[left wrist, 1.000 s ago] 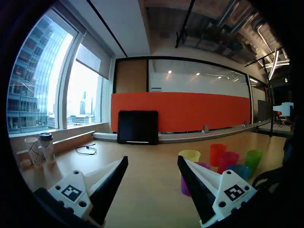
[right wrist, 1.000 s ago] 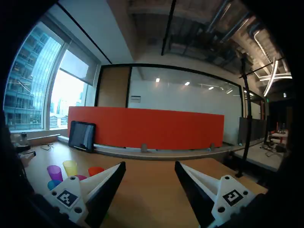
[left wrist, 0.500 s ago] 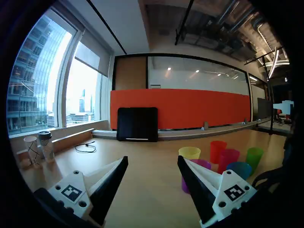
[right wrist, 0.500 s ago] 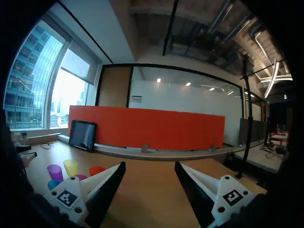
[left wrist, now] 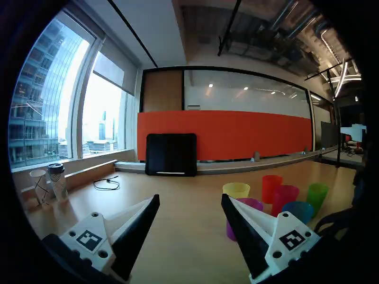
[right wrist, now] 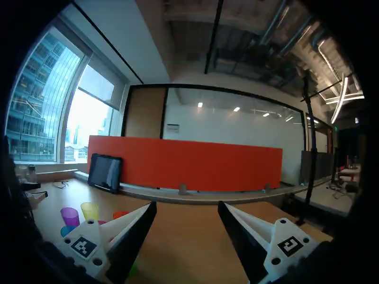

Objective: Pour water

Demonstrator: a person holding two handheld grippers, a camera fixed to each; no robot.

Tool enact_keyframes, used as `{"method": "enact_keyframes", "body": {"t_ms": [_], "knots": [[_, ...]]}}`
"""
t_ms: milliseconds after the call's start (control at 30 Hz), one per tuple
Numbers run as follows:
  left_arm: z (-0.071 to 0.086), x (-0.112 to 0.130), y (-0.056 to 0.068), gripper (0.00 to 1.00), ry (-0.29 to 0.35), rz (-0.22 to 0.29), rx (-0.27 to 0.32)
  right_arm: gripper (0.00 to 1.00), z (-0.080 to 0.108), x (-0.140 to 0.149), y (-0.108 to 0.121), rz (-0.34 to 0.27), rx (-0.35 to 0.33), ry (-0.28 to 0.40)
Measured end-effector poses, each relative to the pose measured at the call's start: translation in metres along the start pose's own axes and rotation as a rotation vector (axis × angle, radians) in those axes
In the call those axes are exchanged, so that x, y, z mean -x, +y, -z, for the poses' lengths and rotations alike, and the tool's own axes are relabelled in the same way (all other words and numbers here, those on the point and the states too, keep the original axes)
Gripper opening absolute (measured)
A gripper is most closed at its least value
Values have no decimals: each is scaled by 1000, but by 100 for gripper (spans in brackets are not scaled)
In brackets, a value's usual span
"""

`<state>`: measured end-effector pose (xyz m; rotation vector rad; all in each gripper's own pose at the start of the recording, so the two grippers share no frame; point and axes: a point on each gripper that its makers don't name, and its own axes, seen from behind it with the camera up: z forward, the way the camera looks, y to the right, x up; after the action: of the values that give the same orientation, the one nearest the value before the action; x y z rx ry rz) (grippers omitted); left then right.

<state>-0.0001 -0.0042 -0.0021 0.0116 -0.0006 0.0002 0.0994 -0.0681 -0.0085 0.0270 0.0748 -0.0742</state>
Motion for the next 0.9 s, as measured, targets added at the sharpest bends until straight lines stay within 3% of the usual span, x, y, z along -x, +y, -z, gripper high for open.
{"method": "enact_keyframes", "body": {"t_ms": [400,900], "knots": [[-1,0,0,97,0,0,0,100,-7,20,18,-40,12,25],[-1,0,1,97,0,0,0,100,-17,53,20,-87,16,19]]}}
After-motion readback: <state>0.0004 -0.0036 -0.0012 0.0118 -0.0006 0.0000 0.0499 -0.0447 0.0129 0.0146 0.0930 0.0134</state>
